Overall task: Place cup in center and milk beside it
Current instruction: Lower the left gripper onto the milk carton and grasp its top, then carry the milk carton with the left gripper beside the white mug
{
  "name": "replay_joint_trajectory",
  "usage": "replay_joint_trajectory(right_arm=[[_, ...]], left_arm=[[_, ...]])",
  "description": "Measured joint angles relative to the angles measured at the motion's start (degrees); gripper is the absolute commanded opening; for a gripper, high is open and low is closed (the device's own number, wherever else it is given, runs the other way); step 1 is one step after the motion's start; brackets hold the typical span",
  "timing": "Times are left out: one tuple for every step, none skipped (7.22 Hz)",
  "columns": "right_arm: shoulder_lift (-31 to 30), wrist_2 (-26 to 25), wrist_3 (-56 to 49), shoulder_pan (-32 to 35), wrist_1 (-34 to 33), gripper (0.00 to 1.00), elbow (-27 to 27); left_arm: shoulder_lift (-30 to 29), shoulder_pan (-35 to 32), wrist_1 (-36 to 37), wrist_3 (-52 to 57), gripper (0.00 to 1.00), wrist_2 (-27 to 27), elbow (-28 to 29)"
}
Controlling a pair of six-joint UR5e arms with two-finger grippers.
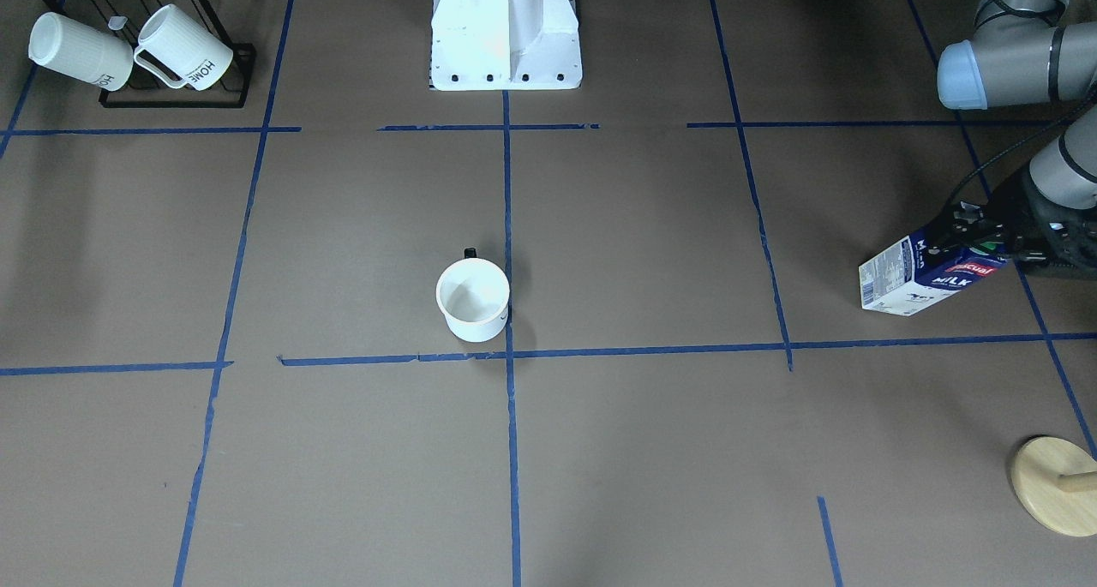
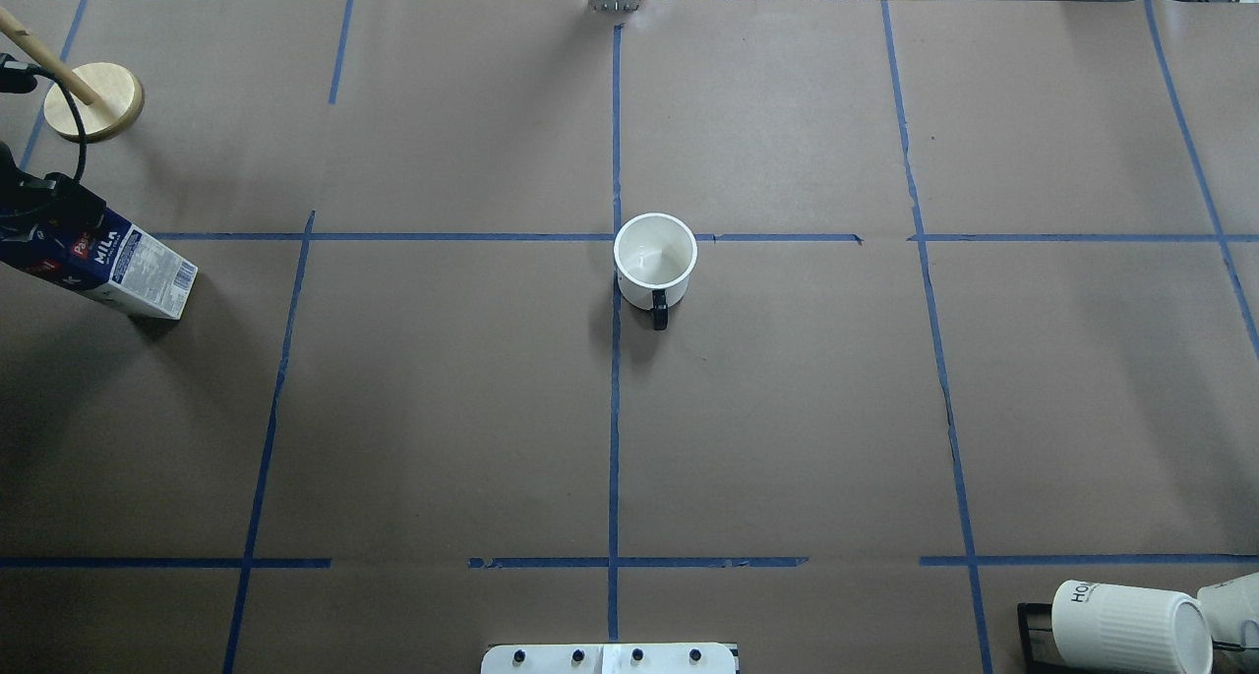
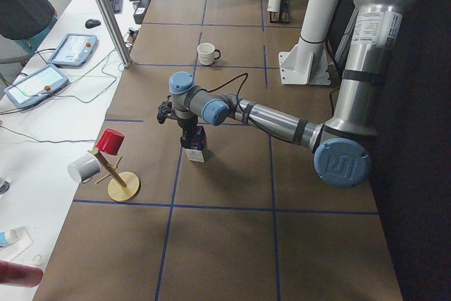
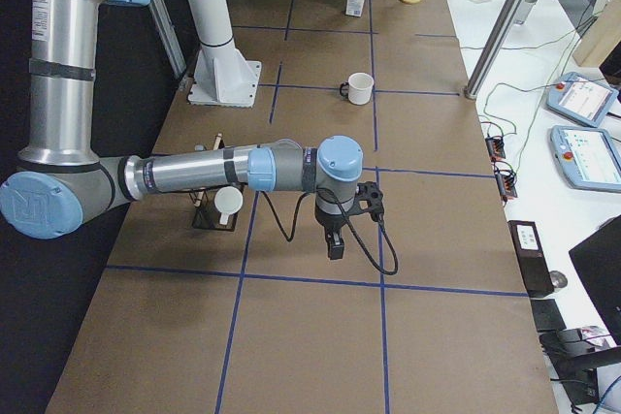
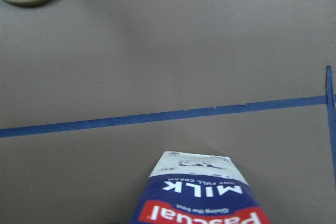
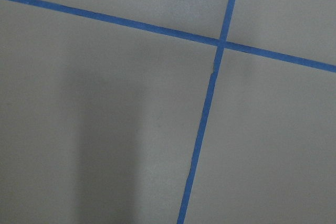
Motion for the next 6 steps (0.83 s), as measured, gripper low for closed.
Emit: replay_joint_trajectory(right_arm=[[0.0, 0.0, 0.0, 0.0, 0.0, 1.0, 0.0], [-0.1, 0.0, 0.0, 0.0, 0.0, 1.0, 0.0], [-0.1, 0.0, 0.0, 0.0, 0.0, 1.0, 0.0], [-0.2, 0.0, 0.0, 0.0, 0.0, 1.0, 0.0], [-0.2, 0.0, 0.1, 0.0, 0.1, 1.0, 0.0], [-0.2, 0.0, 0.1, 0.0, 0.1, 1.0, 0.0]], left_arm=[[-0.5, 0.0, 0.2, 0.0, 0.47, -0.1, -0.4], [-1.3, 0.0, 1.7, -0.1, 0.43, -0.4, -1.4], [-3.4, 0.0, 6.7, -0.1, 0.43, -0.7, -3.7], [-6.7, 0.0, 14.4, -0.2, 0.43, -0.8, -6.8], [-11.0, 0.3, 21.8, -1.5, 0.43, -0.8, -9.2], [-15.5, 2.1, 26.5, -5.8, 0.43, -0.7, -10.3]])
